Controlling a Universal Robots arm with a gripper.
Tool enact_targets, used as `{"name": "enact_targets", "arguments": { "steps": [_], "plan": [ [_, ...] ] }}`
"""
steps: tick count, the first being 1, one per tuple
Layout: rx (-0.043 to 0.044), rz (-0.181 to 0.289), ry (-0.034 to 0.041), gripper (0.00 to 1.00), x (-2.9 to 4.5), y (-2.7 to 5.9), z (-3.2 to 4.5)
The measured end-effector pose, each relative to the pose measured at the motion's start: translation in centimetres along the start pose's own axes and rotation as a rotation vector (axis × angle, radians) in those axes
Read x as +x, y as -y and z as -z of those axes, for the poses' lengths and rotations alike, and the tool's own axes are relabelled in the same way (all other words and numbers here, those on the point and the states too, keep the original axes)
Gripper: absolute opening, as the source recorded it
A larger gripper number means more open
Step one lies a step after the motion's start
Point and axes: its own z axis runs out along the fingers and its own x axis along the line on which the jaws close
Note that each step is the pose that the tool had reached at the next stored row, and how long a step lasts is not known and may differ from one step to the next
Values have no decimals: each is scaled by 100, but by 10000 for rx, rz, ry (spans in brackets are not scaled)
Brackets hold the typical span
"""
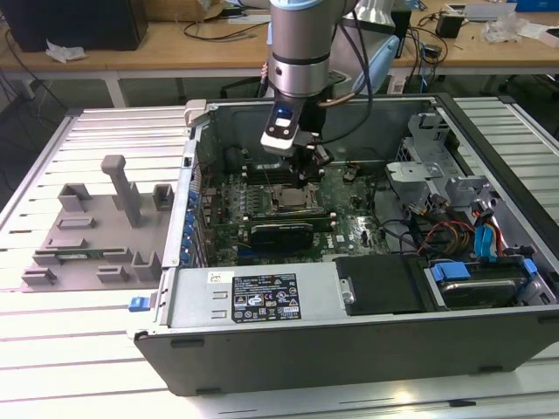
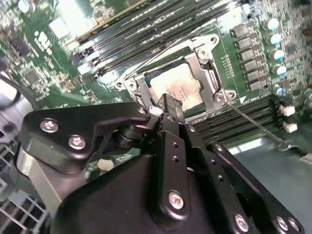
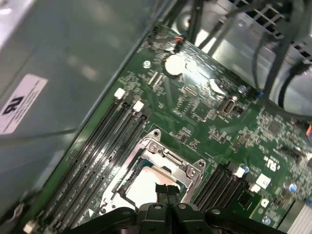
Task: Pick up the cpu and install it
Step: 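Close the cpu cover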
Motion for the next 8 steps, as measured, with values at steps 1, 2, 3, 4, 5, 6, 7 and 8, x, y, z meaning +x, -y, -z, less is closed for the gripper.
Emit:
{"name": "enact_targets", "arguments": {
  "steps": [1, 2, 3, 4, 5, 6, 7, 8],
  "plan": [
    [-7, 163, 2, 11, 0, 0, 0],
    [-16, 375, 5, 11, 0, 0, 0],
    [-25, 572, 8, 11, 0, 0, 0],
    [-33, 768, 10, 11, 0, 0, 0],
    [-44, 1013, 13, 11, 0, 0, 0],
    [-53, 1209, 15, 11, 0, 0, 0],
    [-65, 1465, 18, 11, 0, 0, 0],
    [-72, 1650, 21, 11, 0, 0, 0]
  ]
}}
